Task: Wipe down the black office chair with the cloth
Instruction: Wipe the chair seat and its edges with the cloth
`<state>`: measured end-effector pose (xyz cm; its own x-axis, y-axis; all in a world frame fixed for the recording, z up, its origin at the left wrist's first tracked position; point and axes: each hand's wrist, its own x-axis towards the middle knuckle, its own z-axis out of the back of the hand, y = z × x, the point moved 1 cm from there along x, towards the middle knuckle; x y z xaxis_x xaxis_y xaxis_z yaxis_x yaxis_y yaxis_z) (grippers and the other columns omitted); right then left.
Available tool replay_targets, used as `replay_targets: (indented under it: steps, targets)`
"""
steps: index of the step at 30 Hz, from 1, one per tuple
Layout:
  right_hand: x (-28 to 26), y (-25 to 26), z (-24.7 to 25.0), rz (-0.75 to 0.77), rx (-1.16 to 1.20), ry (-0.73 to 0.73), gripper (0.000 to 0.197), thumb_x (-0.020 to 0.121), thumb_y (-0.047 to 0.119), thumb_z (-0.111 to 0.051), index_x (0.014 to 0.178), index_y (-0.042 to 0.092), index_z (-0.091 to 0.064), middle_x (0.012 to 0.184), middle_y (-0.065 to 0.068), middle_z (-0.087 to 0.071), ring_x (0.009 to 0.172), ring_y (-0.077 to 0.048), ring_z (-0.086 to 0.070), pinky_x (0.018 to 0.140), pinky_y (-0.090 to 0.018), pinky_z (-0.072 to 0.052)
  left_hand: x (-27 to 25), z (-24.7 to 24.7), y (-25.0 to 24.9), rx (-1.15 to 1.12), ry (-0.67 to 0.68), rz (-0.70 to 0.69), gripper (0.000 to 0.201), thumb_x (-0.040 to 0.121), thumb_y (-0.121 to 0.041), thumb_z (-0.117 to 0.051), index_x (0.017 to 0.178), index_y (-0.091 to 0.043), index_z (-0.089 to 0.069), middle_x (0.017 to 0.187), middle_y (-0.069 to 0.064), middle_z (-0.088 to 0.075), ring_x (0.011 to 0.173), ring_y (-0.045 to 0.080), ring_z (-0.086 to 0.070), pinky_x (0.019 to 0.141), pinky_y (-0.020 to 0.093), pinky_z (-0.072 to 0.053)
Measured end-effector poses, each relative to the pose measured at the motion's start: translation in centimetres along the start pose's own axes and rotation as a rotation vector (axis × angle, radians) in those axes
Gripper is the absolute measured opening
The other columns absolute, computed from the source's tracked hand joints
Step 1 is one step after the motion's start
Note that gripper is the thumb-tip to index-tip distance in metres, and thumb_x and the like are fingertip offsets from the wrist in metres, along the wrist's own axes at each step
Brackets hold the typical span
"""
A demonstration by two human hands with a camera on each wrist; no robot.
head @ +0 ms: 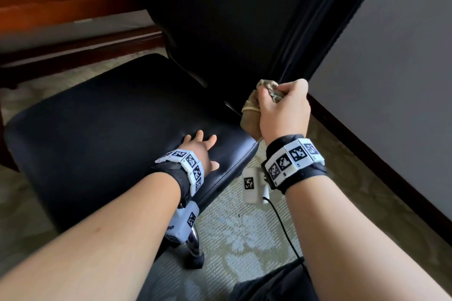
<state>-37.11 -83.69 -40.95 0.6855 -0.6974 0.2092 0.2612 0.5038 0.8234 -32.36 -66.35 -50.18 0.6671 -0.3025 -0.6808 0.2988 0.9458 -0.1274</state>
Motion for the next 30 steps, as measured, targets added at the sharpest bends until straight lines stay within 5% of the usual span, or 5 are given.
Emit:
replay_targets:
  steps: [11, 17, 22, 25, 30]
  targets:
    - [1.7, -7.4, -1.6, -0.525, -0.056, 0.102, 0.058, 0.076, 0.060, -0.076, 0.099, 0.007, -0.069, 0.083, -0.005, -0.071, 0.080, -0.026, -0.071, 0.063, -0.029, -0.041, -1.0, -0.4, 0.6, -0.066, -0.109, -0.096, 0.085, 0.103, -0.049, -0.059, 0.167, -0.037, -0.005, 0.176, 0.001, 0.008, 0.162, 0.034, 0.005, 0.127, 0.052, -0.026]
    - [1.9, -7.4, -3.3, -0.741, 0.328, 0.214, 0.040, 0.079, 0.048, -0.080, 0.094, 0.011, -0.071, 0.089, -0.003, -0.072, 0.072, -0.017, -0.070, 0.069, -0.034, -0.061, -1.3, -0.2, 0.5, -0.069, -0.110, -0.102, 0.085, 0.103, -0.047, -0.060, 0.168, -0.036, -0.006, 0.176, 0.003, 0.007, 0.162, 0.035, 0.005, 0.128, 0.052, -0.024]
    - [1.3, -5.5, -3.4, -0.790, 0.808, 0.250, 0.008, 0.094, 0.013, -0.061, 0.098, 0.010, -0.066, 0.089, -0.005, -0.067, 0.058, -0.012, -0.071, 0.062, -0.030, -0.062, -1.0, -0.2, 0.8, -0.087, -0.119, -0.094, 0.085, 0.102, -0.048, -0.061, 0.167, -0.039, -0.007, 0.177, 0.002, 0.006, 0.162, 0.034, 0.004, 0.128, 0.052, -0.023]
    - [0.2, -4.9, -2.8, -0.721, 1.098, 0.228, 0.014, 0.092, 0.003, -0.066, 0.103, -0.003, -0.071, 0.114, -0.025, -0.073, 0.097, -0.031, -0.076, 0.086, -0.043, -0.061, -0.7, -0.2, 0.6, -0.082, -0.098, -0.075, 0.087, 0.101, -0.050, -0.061, 0.167, -0.041, -0.005, 0.176, -0.001, 0.008, 0.162, 0.032, 0.006, 0.128, 0.053, -0.023]
    - [-1.2, -5.4, -2.7, -0.601, 0.860, 0.249, 0.027, 0.099, 0.006, -0.061, 0.123, -0.007, -0.066, 0.103, -0.015, -0.071, 0.089, -0.023, -0.072, 0.080, -0.036, -0.061, -0.7, -0.1, 0.4, -0.053, -0.087, -0.069, 0.087, 0.102, -0.050, -0.060, 0.167, -0.040, -0.004, 0.176, 0.000, 0.009, 0.162, 0.034, 0.005, 0.126, 0.055, -0.027]
